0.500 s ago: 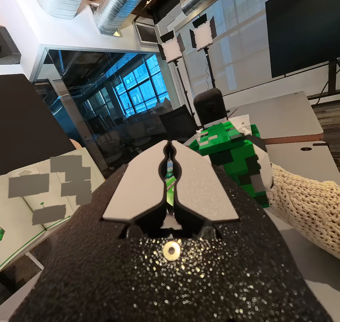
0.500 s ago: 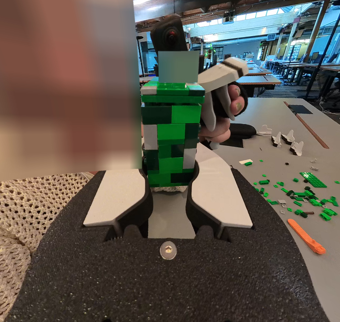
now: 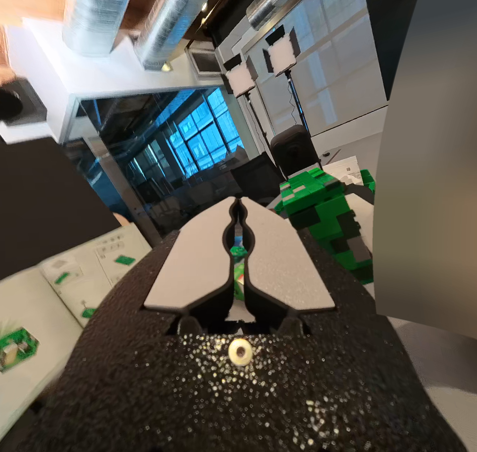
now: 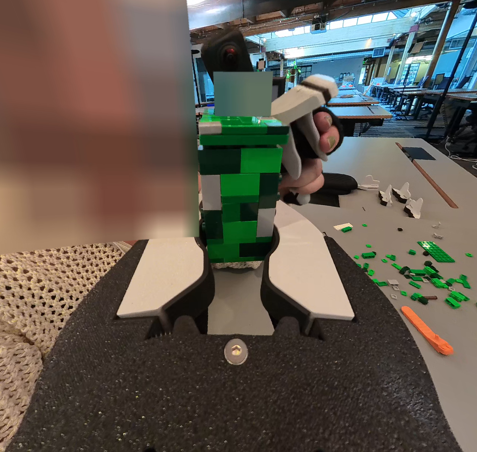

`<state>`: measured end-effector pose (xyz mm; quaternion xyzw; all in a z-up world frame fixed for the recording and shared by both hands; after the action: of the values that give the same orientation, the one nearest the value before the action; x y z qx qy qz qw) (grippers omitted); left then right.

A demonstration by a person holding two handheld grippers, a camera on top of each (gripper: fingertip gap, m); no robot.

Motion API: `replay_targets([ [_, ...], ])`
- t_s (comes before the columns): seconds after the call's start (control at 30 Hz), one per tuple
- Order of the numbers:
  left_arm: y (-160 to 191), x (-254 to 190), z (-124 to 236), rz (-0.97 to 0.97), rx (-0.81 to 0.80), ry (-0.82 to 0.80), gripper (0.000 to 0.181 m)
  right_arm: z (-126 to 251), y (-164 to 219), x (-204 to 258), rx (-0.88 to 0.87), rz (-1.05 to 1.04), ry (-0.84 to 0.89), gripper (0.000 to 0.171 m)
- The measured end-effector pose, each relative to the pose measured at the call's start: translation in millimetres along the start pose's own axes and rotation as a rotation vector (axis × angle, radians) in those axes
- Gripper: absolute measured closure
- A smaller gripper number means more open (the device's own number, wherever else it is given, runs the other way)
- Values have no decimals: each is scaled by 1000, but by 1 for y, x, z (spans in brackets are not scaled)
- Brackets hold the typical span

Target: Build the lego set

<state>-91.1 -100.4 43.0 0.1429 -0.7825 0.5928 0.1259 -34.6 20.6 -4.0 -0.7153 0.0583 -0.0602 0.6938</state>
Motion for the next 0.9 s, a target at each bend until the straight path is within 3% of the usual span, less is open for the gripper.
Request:
replay_targets([
  [0.03,-1,1,2,-50,-30,18,181,1,-1,0,-1,2,5,130],
  [0.07,-2,2,5,-128,-73,45,181,2,-1,0,-3,3,12,130],
  [0.13,0,1,13,-353,-175,85,152,5,-3,1,-11,8,19,130],
  [0.23,12,-2,24,-671,-210,128,125,10,-7,3,-29,12,41,130],
  [0.43,12,-18,26,-743,-192,219,92,14,-9,4,-19,26,67,129],
  [0.63,12,-37,24,-982,-112,137,87,9,-4,0,28,17,87,129],
  [0.9,19,-37,24,-1053,-57,150,93,-1,5,-5,80,-9,75,130],
])
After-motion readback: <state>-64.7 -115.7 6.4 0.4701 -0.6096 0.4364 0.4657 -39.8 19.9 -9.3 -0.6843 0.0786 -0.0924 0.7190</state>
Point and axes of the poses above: each gripper's, where its closed fingertips meet, z back along the fingers, y out of its underside, x = y × z across the jaws, the point moved 8 cm from there along z, back along the fingers, and after that the axes turned 3 degrees about z, right-handed, at the moved point
